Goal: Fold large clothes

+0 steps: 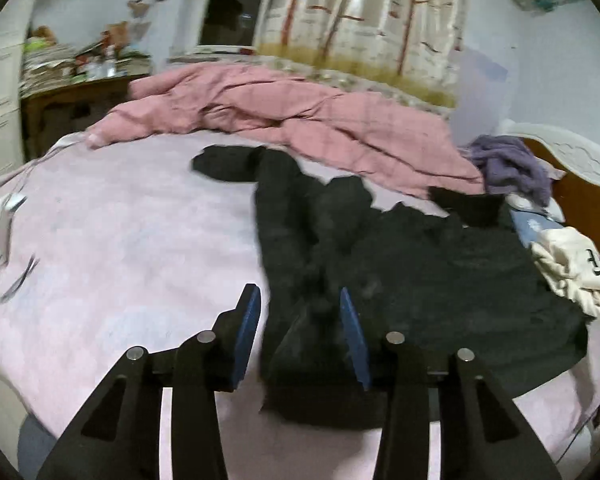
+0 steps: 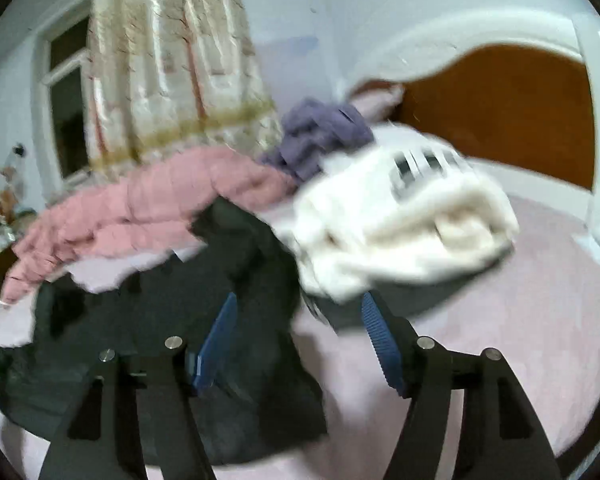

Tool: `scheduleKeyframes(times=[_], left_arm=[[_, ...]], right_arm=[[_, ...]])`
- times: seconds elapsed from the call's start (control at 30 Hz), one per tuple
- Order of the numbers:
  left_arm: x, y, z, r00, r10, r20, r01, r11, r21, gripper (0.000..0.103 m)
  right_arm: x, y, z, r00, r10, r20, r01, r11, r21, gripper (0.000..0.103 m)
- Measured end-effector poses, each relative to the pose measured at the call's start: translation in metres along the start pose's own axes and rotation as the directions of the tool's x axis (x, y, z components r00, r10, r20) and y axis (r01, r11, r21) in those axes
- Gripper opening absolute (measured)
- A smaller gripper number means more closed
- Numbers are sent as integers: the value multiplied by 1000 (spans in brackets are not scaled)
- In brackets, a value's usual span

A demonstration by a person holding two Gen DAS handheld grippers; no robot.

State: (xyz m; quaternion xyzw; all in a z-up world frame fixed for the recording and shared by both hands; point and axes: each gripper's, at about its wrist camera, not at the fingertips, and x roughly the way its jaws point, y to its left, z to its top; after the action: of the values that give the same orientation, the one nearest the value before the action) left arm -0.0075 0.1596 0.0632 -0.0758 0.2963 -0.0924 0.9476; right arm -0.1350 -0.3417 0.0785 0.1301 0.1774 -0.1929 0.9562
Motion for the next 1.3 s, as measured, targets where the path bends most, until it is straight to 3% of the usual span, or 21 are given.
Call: scheduleKeyframes(times=[0.03,0.07,0.1,0.13,0.17,0.2,0.23,0.27,0.3,0.37,0.47,0.53,0.7,0.8,0.97,1.07,1.13,1.17,1.23,1.3], left_arm=[[8,-5,8,999,-35,-23,35,999,15,40],[18,-9,15,996,-71,-53,72,997,21,40],[32,-12,22,990,-108,-90,110,994,16,40],[47,-15,26,984,-129,-125,132,991,15,42],[63,-17,29,983,-106,-152,110,994,22,42],[80,-15,29,984,-26,-179,30,999,24,38],[94,-9,28,978,27,-206,-24,1000,19,33],[105,-4,27,973,33,-230,-33,999,5,33],[115,4,25,969,22,-244,-26,1000,-13,34],[124,15,19,967,31,-251,-35,999,-14,34],[131,27,7,967,20,-253,-24,1000,-13,37],[136,31,3,965,-1,-262,-4,1000,-19,39],[157,21,-4,963,76,-260,-44,991,126,49],[164,19,-9,958,87,-274,-50,989,137,50],[165,25,-9,960,64,-273,-35,993,108,51],[156,27,-6,972,45,-232,-25,996,88,47],[135,31,2,990,-41,-132,46,998,35,42],[125,31,8,995,-61,-82,63,998,24,42],[109,29,20,997,-72,0,72,997,30,42],[103,29,32,997,-70,32,69,997,24,42]], right_arm=[[3,5,11,998,64,-27,-64,998,-11,67],[12,12,23,980,175,-93,-177,984,-5,67],[24,17,31,943,286,-170,-285,958,29,67],[30,20,33,913,347,-213,-341,938,66,67],[39,27,35,878,408,-249,-395,913,105,67],[46,37,33,847,450,-284,-438,892,108,67],[50,43,31,840,450,-303,-446,891,87,67],[54,52,25,849,416,-325,-431,902,28,67],[61,60,19,874,360,-327,-393,918,-40,67],[83,67,7,907,244,-342,-306,942,-137,55],[133,57,-15,890,127,-439,-205,969,-136,38],[153,47,-28,872,110,-478,-188,975,-117,37],[153,44,-32,906,-6,-424,-101,968,-229,37],[164,32,-38,881,-4,-474,-90,980,-177,38],[167,27,-43,882,-21,-470,-81,977,-195,42],[165,26,-43,888,-22,-459,-78,977,-199,43],[158,28,-40,906,-16,-422,-74,978,-195,43],[148,30,-36,927,11,-374,-89,978,-191,43],[115,38,-25,966,103,-236,-151,968,-199,43],[93,47,-19,975,155,-156,-185,962,-201,43]])
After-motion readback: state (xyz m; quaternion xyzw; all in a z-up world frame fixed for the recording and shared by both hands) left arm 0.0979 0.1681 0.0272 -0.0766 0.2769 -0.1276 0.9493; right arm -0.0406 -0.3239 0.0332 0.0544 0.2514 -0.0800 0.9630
